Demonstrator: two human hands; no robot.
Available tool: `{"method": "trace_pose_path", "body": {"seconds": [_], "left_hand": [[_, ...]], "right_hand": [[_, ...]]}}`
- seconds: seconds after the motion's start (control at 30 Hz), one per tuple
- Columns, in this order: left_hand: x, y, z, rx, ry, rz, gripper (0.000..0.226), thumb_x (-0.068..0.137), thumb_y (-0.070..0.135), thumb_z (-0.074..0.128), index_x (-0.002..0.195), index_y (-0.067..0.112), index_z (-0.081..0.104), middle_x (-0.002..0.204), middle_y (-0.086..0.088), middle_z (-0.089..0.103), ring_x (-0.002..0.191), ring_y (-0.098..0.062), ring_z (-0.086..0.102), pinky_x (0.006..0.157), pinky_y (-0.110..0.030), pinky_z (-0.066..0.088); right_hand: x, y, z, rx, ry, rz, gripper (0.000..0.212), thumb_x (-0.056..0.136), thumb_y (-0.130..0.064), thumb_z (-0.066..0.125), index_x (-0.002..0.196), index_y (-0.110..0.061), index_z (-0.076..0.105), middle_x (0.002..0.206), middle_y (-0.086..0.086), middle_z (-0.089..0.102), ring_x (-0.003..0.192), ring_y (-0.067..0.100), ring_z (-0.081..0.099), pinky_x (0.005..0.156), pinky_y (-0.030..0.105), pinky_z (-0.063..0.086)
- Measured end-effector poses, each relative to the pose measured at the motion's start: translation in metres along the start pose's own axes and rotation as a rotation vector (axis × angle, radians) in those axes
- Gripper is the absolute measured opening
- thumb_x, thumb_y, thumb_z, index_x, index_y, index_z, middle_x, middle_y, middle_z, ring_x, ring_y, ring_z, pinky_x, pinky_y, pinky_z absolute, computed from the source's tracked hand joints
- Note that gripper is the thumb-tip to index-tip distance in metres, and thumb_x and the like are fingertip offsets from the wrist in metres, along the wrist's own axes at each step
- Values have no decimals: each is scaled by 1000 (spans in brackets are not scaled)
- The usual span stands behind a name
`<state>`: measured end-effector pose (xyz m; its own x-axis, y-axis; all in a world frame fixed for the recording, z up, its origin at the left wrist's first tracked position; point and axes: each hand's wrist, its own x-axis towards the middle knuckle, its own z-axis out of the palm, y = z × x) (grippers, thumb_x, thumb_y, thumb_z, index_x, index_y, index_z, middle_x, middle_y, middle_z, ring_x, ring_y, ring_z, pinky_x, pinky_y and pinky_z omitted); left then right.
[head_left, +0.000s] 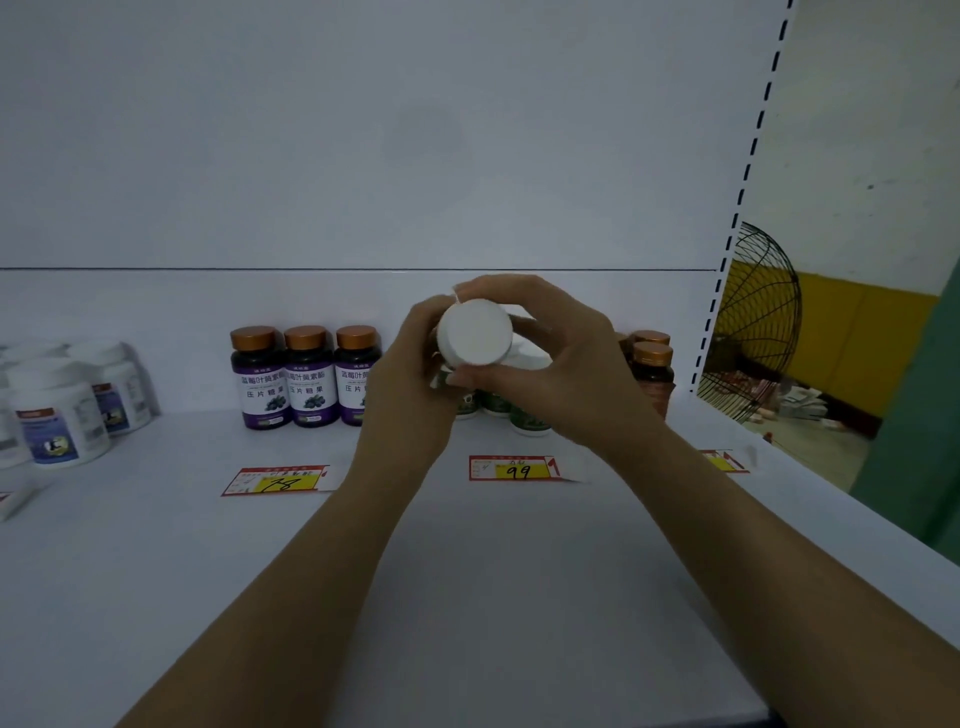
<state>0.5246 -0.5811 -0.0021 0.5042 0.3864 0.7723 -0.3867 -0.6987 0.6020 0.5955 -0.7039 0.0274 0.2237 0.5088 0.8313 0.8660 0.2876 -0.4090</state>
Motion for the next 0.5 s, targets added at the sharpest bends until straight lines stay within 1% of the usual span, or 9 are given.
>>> {"method": "trace_pose_path", "body": {"seconds": [0.07, 0.13, 0.17, 0.23, 0.3, 0.33, 0.37, 0.43, 0.5], "left_hand": [[-1, 3, 0, -4, 47, 48, 44, 81, -5, 66, 117, 17, 51, 100, 24, 53, 93, 18, 53, 78, -2, 41], [-3, 7, 0, -23, 69, 73, 43, 82, -7, 64, 113, 21, 50, 99, 23, 53, 93, 21, 53, 78, 0, 40], [-3, 7, 0, -16, 69, 69, 44, 82, -6, 65, 114, 21, 52, 99, 21, 55, 92, 19, 54, 77, 0, 40], [-1, 9, -3, 28, 38, 15, 46, 79, 2, 71, 120, 18, 57, 103, 15, 61, 92, 8, 58, 77, -1, 42], [2, 12, -7, 67, -92, -81, 51, 75, 13, 77, 123, 17, 59, 107, 12, 63, 97, 0, 58, 80, -2, 43], [3, 15, -7, 52, -194, -155, 54, 72, 17, 79, 122, 18, 60, 108, 13, 65, 98, -3, 60, 84, -7, 45], [3, 19, -8, 0, -297, -244, 54, 70, 20, 80, 120, 18, 62, 108, 12, 68, 97, -3, 63, 88, -13, 47], [3, 27, -6, -145, -432, -405, 48, 66, 29, 81, 111, 20, 67, 99, 9, 73, 89, -1, 68, 85, -20, 52], [3, 33, -4, -255, -478, -540, 50, 58, 44, 75, 100, 18, 69, 91, 2, 75, 85, -10, 70, 86, -27, 54]], "right_hand": [[-1, 2, 4, -87, 30, -103, 49, 73, -23, 80, 114, -4, 60, 115, 4, 64, 111, 17, 59, 96, 37, 49], [-2, 3, 6, -152, 54, -159, 48, 75, -27, 76, 114, -2, 60, 114, 5, 64, 109, 20, 59, 95, 39, 49], [-3, 3, 6, -163, 64, -161, 49, 76, -27, 76, 115, -2, 60, 114, 6, 64, 109, 21, 59, 95, 38, 49], [-2, 2, 4, -155, 88, -115, 51, 76, -25, 78, 119, -7, 58, 116, 2, 63, 110, 17, 59, 93, 35, 51], [0, 0, -2, -121, 116, -16, 57, 76, -30, 76, 126, -15, 52, 116, -4, 62, 110, 10, 60, 88, 27, 54], [1, 1, -8, -95, 140, 55, 59, 75, -34, 74, 127, -18, 50, 114, -7, 62, 107, 7, 61, 84, 23, 55], [2, 2, -14, -62, 169, 152, 58, 74, -40, 73, 125, -19, 52, 110, -9, 63, 102, 7, 63, 80, 22, 56], [5, 6, -25, 16, 195, 393, 54, 73, -52, 67, 113, -16, 60, 100, -5, 67, 92, 11, 67, 75, 27, 58], [7, 12, -32, 68, 140, 620, 52, 78, -54, 64, 100, -7, 65, 89, 2, 70, 80, 16, 69, 70, 30, 58]]}}
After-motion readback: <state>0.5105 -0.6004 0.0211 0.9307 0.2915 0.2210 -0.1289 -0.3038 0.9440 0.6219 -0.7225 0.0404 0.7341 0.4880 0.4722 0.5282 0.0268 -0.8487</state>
